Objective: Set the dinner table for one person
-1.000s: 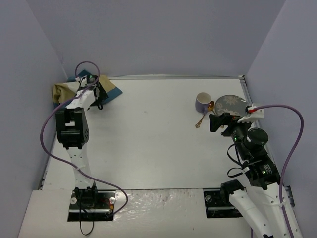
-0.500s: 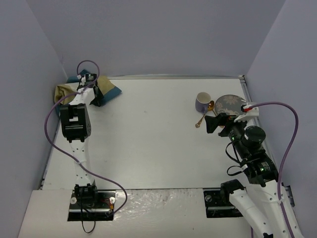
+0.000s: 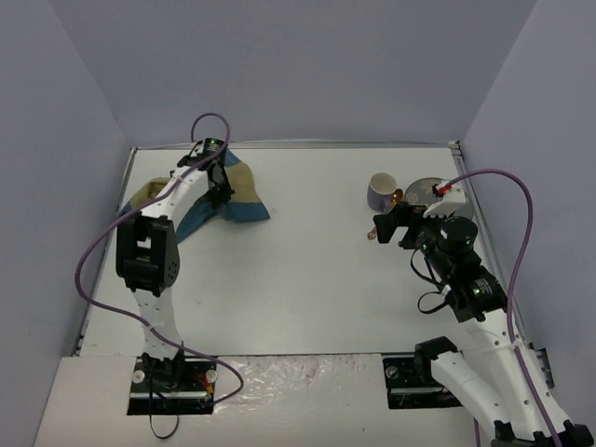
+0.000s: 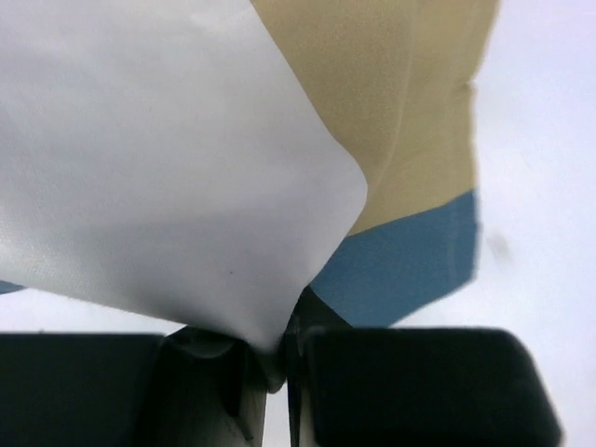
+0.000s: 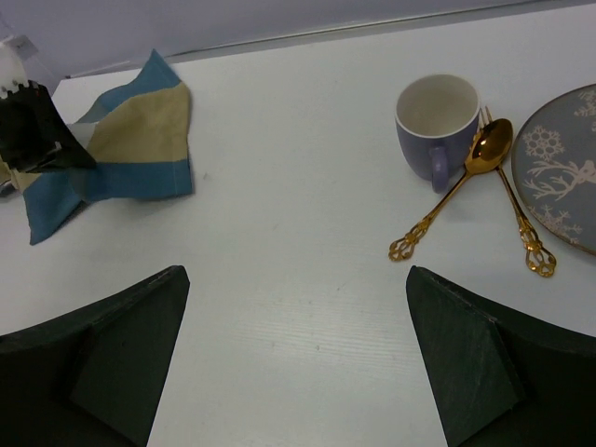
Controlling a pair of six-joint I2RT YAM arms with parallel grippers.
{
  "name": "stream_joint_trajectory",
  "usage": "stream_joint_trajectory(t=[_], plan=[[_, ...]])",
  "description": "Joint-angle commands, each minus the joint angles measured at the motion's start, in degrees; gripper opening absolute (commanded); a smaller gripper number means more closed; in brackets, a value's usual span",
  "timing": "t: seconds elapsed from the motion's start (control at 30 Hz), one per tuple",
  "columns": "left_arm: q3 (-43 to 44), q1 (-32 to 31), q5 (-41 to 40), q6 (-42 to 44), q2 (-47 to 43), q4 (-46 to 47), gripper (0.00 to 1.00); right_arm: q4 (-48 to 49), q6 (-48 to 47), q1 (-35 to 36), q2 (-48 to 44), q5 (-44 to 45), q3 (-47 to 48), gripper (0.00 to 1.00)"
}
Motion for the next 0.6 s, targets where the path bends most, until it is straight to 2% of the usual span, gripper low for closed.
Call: stream_joint_trajectory(t=[0.0,0.03,0.13,0.23,0.4,0.57], plan=[[-5.63,-6.83,0.02,-4.03,-11.76,-3.37,0.17,5.31,0.53,0.38,3.49,-2.8,2.81,1.0],[-7.44,-8.13,0.53,-4.58,-13.49,-3.11,0.27,5.31,0.58,0.41,4.43,-3.36,2.92,1.0],[-11.59,-11.88,2.25,-5.44,-17.49,-2.25,0.69,5.23,0.82,0.8,6.78,-5.31,3.16,1.0],[-13.96,-13.13,3.37,-5.0,-21.45,-3.07,0.95,5.3,1.49,1.72,10.01,-5.67,3.19,1.0],[-17.91,-13.09,6.13,-3.01,-30.3,-2.98,0.97,7.34,1.27,8.35,17.31,-0.15,3.85,1.0],[-26.62,-11.37,2.15,-2.23,-39.41,-3.99,0.97,8.58,1.07,16.72,27.74,6.93,5.82,1.0]])
